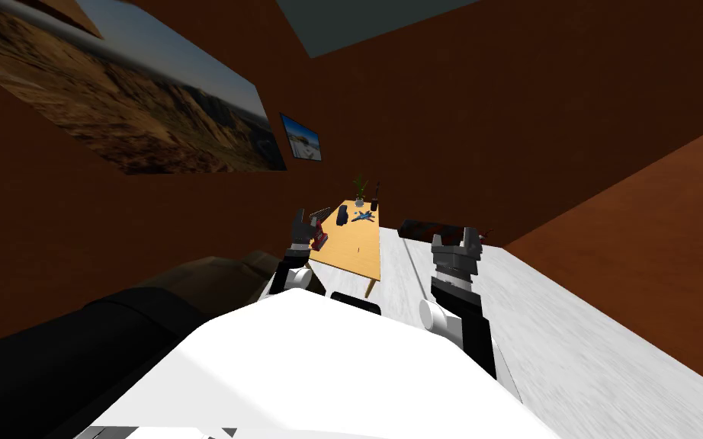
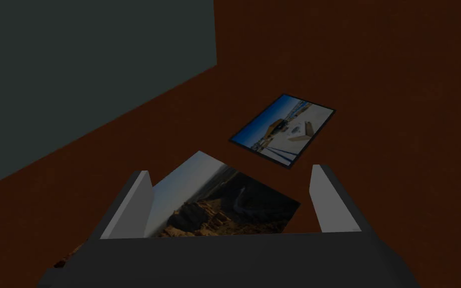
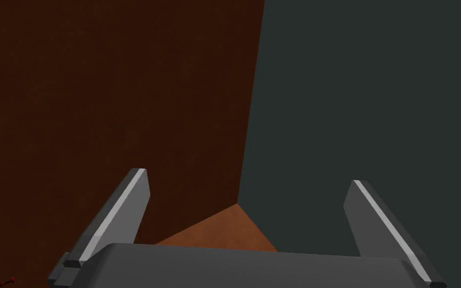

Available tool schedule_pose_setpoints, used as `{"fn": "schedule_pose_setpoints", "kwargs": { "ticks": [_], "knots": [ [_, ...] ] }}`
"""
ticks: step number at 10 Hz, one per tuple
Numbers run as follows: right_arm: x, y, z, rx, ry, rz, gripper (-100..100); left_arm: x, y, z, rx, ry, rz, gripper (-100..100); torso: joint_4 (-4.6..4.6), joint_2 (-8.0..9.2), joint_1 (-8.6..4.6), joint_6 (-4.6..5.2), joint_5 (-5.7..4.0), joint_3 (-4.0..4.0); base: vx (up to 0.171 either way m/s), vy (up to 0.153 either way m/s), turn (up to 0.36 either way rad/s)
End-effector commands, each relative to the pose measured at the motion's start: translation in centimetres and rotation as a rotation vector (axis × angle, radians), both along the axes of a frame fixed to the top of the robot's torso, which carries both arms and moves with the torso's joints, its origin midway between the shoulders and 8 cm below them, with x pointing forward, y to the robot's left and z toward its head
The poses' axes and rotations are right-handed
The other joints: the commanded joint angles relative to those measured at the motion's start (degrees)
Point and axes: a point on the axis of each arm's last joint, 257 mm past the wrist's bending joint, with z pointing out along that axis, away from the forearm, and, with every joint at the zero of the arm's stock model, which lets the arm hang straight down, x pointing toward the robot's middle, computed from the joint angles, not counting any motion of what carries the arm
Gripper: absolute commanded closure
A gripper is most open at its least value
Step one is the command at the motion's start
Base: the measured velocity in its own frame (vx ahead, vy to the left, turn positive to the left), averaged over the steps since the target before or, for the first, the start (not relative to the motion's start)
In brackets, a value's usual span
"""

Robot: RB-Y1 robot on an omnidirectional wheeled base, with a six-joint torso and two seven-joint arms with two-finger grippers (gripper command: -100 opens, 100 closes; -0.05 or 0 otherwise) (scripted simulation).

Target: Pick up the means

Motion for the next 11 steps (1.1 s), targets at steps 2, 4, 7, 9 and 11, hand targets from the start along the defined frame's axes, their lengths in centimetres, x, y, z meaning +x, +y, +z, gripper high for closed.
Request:
{"fn": "schedule_pose_setpoints", "kwargs": {
  "ticks": [2, 4, 7, 9, 11],
  "knots": [
    [0.0, 0.0, 0.0, 0.000, 0.000, 0.000, 0, 0.6, 1.8, -1.9, 0.007, 0.046, -0.003, -100, 0.00, -0.02, -0.30, -0.01, -0.05, -0.01, 0.004, -0.165, 0.052],
    [0.0, 0.0, 0.0, 0.001, 0.000, 0.000, 0, 1.1, 4.0, -3.6, -0.014, 0.085, 0.007, -100, 0.00, -0.01, -1.09, 0.01, -0.23, -0.01, -0.001, -0.315, 0.078],
    [0.0, 0.0, 0.0, 0.001, 0.000, 0.000, 0, 1.3, 8.6, -6.7, -0.087, 0.143, 0.038, -100, -0.02, -0.08, -1.19, 0.00, -0.27, -0.05, 0.030, -0.314, 0.085],
    [0.0, 0.0, 0.0, 0.001, 0.000, 0.000, 0, 1.3, 10.5, -8.2, -0.124, 0.166, 0.054, -100, -0.05, -0.22, -1.25, 0.00, -0.29, -0.13, 0.010, -0.296, 0.069],
    [0.0, 0.0, 0.0, 0.000, 0.000, 0.000, 0, 0.9, 14.4, -10.8, -0.213, 0.200, 0.089, -100, 0.00, -0.03, -0.95, 0.00, -0.22, -0.01, -0.015, -0.270, 0.074]
  ]
}}
